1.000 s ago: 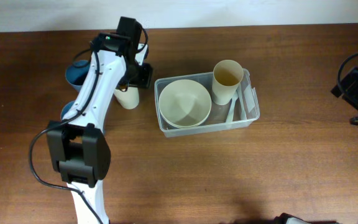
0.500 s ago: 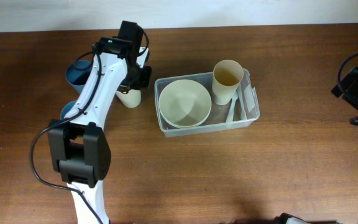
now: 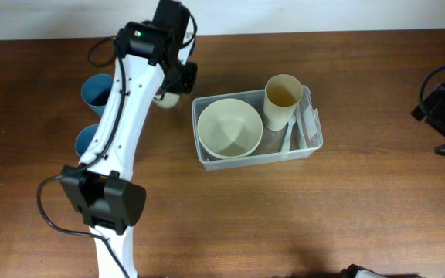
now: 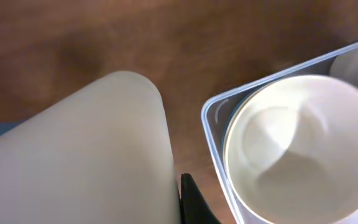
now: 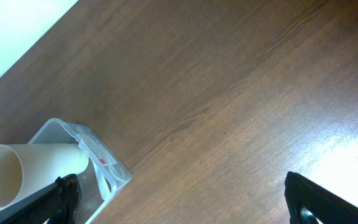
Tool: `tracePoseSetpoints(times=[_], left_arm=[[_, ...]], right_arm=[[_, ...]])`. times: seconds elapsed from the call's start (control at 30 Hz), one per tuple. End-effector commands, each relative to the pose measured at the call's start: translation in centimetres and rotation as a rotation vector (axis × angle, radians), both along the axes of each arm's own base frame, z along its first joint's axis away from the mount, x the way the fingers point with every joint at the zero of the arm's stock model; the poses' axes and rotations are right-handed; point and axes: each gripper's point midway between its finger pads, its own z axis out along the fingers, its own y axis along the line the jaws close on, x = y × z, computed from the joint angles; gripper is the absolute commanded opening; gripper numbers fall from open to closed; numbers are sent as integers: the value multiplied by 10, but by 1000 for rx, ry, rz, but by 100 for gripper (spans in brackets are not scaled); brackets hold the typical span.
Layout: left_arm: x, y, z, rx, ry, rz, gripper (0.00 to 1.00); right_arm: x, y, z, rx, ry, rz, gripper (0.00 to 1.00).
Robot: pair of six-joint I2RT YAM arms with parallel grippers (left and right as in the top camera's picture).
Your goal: Pack container
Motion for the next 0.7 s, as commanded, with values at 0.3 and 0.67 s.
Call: tracePoseSetpoints(times=[0.3,0.67], left_arm=[[-41,-60,89,-26,-154,-203,1],[-73,-140,139,-129,-328,-449,1]], right_arm=[[1,-3,4,-8,-11,-6,99],[1,-3,4,-8,-10,-5,99]])
